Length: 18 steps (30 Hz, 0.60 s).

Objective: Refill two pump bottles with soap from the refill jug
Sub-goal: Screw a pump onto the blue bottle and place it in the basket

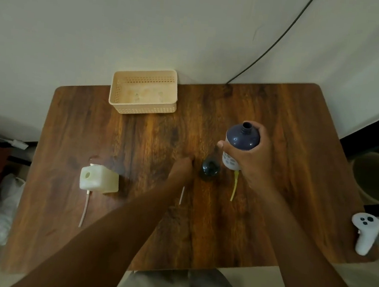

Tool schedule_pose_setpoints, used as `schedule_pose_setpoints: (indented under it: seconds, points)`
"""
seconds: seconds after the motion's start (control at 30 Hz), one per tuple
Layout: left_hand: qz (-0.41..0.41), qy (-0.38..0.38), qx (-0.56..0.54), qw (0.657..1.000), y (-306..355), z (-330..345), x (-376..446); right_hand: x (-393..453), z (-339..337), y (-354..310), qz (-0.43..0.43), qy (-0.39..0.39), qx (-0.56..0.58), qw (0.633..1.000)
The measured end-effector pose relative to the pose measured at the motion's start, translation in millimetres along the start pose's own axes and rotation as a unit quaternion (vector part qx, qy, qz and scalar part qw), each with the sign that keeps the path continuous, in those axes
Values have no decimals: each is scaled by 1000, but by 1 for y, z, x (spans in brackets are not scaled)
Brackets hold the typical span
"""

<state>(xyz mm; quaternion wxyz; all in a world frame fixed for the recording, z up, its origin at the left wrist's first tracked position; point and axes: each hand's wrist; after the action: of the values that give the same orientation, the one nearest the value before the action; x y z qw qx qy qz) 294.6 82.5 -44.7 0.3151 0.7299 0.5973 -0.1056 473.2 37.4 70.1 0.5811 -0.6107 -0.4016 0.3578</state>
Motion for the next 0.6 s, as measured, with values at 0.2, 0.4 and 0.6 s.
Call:
schedule_pose_setpoints:
  seconds: [0.2, 0.4, 0.6]
  points:
    - [-28, 34, -52, 998, -9, -7, 2, 10, 10, -5, 2, -21, 1, 1000]
    - [-33, 133, -149, 979, -34, -71, -7, 21, 37, -31, -5, -59, 14, 998]
    - [-20, 268, -147, 952, -46, -179, -33, 40, 81, -87, -28, -90, 37, 995]
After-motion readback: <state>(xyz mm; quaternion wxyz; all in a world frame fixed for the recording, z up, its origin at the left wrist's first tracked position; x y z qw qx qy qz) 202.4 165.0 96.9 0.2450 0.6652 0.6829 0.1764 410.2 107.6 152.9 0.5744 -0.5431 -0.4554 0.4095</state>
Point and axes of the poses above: each hand's wrist, its own x-axis towards the middle knuckle, its own z-axis out of the palm, y = z × x, and after that the axes turned 14 degrees about x, right-handed
